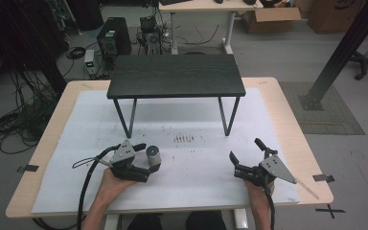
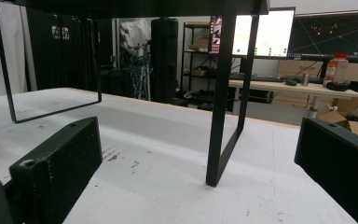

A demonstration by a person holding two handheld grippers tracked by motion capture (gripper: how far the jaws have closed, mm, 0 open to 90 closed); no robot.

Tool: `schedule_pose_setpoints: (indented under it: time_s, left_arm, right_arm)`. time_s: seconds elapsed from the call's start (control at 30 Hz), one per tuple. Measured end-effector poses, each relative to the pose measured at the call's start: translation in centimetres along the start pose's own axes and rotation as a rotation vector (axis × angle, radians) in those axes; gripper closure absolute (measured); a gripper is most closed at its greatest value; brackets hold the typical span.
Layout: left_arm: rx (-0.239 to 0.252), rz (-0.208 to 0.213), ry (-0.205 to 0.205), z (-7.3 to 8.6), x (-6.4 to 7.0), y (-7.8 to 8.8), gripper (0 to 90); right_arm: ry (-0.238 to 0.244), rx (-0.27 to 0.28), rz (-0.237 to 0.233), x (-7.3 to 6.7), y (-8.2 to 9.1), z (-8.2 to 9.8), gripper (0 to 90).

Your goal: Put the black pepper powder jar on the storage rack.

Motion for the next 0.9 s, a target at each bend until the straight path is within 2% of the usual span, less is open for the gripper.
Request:
schedule_pose_setpoints:
  time_s: [0.1, 0.3, 0.47, 0.63, 0.77, 0.9]
  left_arm:
    - [-0.012, -0.01, -0.01, 0.12, -0.02, -0.17, 14.1]
    - [0.016, -0.018, 0.004, -0.12, -0.16, -0.08, 24.0]
    - [0.032, -0.025, -0.009, -0.23, -0.16, 0.08, 32.5]
    - [0.025, -0.03, -0.023, -0.12, -0.06, 0.04, 37.9]
    - [0.041, -0.03, -0.03, -0.2, 0.1, 0.06, 42.4]
    - [0.045, -0.029, -0.022, -0.24, 0.06, 0.12, 45.9]
  right_arm:
    - [0.001, 0.0, 0.0, 0.0, 0.0, 0.0, 0.4]
    - [0.001, 0.0, 0.0, -0.01, 0.0, 0.0, 0.5]
    - [0.001, -0.001, 0.0, -0.01, -0.01, 0.0, 0.5]
    - [0.001, -0.001, 0.0, -0.01, -0.01, 0.0, 0.6]
    - [0.002, -0.001, -0.001, -0.01, -0.01, 0.0, 0.7]
    - [0.001, -0.002, 0.0, -0.01, -0.01, 0.0, 0.7]
Point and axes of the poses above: each handheld gripper's, and its own axes: y roughly backward along the jaws, z roughly out of its underside, x roughly to its right, the point moved 3 cm from there along -y, roughly forward along the jaws, and after that the axes turned 4 degrees about -z, right-handed, at the moved point
